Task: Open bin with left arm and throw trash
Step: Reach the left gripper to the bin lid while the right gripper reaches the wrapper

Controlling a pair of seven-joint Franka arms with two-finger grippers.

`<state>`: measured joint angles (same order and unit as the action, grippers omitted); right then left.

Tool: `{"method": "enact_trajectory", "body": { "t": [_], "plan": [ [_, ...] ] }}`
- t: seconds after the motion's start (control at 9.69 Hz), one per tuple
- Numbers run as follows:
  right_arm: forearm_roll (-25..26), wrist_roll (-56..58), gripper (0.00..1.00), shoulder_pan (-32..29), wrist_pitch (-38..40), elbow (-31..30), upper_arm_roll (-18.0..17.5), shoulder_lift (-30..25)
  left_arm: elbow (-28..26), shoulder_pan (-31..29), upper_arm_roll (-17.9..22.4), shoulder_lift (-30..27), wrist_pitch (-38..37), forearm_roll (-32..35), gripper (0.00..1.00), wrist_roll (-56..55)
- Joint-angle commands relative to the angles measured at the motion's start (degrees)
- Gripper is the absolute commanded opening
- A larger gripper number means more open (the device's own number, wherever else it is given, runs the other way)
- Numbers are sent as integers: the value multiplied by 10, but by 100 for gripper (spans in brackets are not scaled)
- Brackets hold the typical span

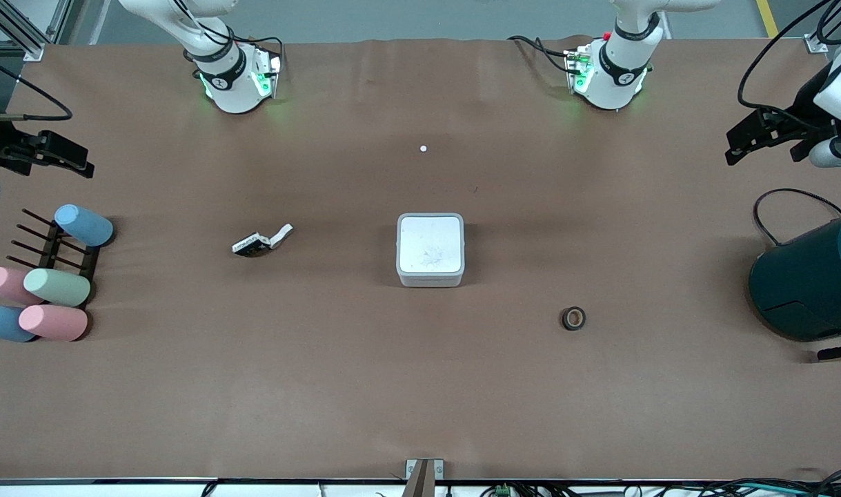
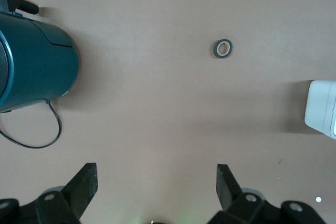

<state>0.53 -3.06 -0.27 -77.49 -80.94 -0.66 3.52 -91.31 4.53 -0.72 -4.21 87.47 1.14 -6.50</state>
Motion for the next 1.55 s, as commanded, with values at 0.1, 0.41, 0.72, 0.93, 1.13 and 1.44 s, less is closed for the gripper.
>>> {"method": "enact_trajectory", "body": {
  "t": [0.1,0.41,0.72,0.93,1.13,1.44],
  "plan": [
    [6,-7,100,-1,-6,-10,-2,-6,20,6,-2,25,-7,12,100,9],
    [1,-19,100,20,-5,-33,-3,18,21,8,-11,51,-40,-68,80,18],
    [-75,-153,100,51,-80,-139,-3,22,27,102,-62,157,106,-114,0,-2],
    [-77,-241,100,62,-202,-249,-3,22,39,163,-65,246,254,-118,0,-69],
    [-78,-351,99,71,-339,-358,-3,23,52,215,-82,328,395,-141,0,-132],
    [-98,-445,99,87,-501,-476,-4,34,81,275,-82,413,470,-137,0,-183]
  ]
}}
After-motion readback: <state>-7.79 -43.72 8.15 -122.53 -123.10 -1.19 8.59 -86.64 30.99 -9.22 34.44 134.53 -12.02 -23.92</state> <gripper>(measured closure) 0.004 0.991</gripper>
